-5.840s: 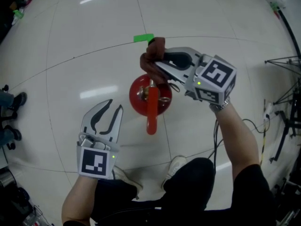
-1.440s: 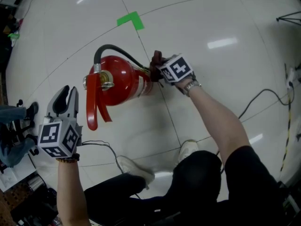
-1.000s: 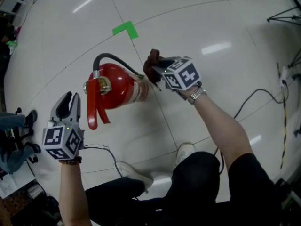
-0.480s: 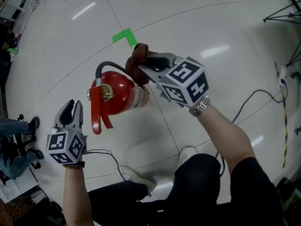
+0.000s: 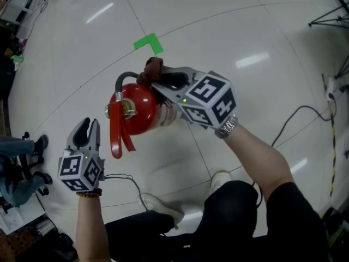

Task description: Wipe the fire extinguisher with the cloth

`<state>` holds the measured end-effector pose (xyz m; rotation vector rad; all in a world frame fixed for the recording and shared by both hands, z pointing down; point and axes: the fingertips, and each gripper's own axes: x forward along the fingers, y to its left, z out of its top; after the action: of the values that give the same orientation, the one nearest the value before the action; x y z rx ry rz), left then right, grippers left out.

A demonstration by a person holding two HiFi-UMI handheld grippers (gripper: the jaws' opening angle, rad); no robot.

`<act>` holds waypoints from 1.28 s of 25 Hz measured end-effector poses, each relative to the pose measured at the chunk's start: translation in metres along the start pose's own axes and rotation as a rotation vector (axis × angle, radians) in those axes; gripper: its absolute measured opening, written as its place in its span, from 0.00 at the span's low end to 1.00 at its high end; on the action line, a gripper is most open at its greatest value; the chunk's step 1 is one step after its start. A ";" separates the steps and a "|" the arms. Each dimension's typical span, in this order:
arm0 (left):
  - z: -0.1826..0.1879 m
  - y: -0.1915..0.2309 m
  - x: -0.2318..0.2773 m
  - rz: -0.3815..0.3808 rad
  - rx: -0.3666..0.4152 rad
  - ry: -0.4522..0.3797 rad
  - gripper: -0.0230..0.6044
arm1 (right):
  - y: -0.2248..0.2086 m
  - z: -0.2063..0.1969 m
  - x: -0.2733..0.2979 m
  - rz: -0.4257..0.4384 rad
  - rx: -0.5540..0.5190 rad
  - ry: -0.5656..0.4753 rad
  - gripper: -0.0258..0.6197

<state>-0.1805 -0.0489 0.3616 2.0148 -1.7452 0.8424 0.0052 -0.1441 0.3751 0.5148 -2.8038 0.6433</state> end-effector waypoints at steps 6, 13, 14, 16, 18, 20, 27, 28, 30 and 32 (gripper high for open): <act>-0.008 0.006 0.000 0.007 0.000 0.014 0.17 | -0.015 -0.033 0.021 0.002 0.060 0.020 0.18; -0.019 0.007 0.003 0.011 0.007 0.043 0.17 | -0.037 -0.087 0.040 -0.027 0.124 0.067 0.17; -0.019 0.007 0.003 0.011 0.011 0.046 0.17 | -0.041 -0.094 0.042 -0.033 0.136 0.073 0.17; -0.019 0.007 0.004 0.011 0.017 0.049 0.17 | -0.047 -0.109 0.046 -0.046 0.155 0.087 0.17; -0.021 0.007 0.004 0.012 0.018 0.052 0.17 | -0.051 -0.122 0.050 -0.056 0.165 0.105 0.17; -0.022 0.007 0.004 0.012 0.018 0.055 0.17 | -0.056 -0.135 0.055 -0.065 0.172 0.128 0.17; -0.027 0.002 0.005 0.009 0.019 0.072 0.17 | -0.072 -0.174 0.069 -0.098 0.185 0.206 0.17; -0.027 0.002 0.005 0.010 0.022 0.075 0.17 | -0.074 -0.179 0.071 -0.103 0.184 0.217 0.17; -0.024 0.002 0.005 0.014 0.027 0.078 0.17 | -0.078 -0.190 0.074 -0.113 0.180 0.239 0.17; -0.023 0.002 0.006 0.016 0.033 0.081 0.17 | -0.084 -0.202 0.077 -0.126 0.177 0.267 0.17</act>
<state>-0.1871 -0.0399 0.3828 1.9617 -1.7159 0.9500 -0.0063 -0.1450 0.6066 0.5844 -2.4586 0.8678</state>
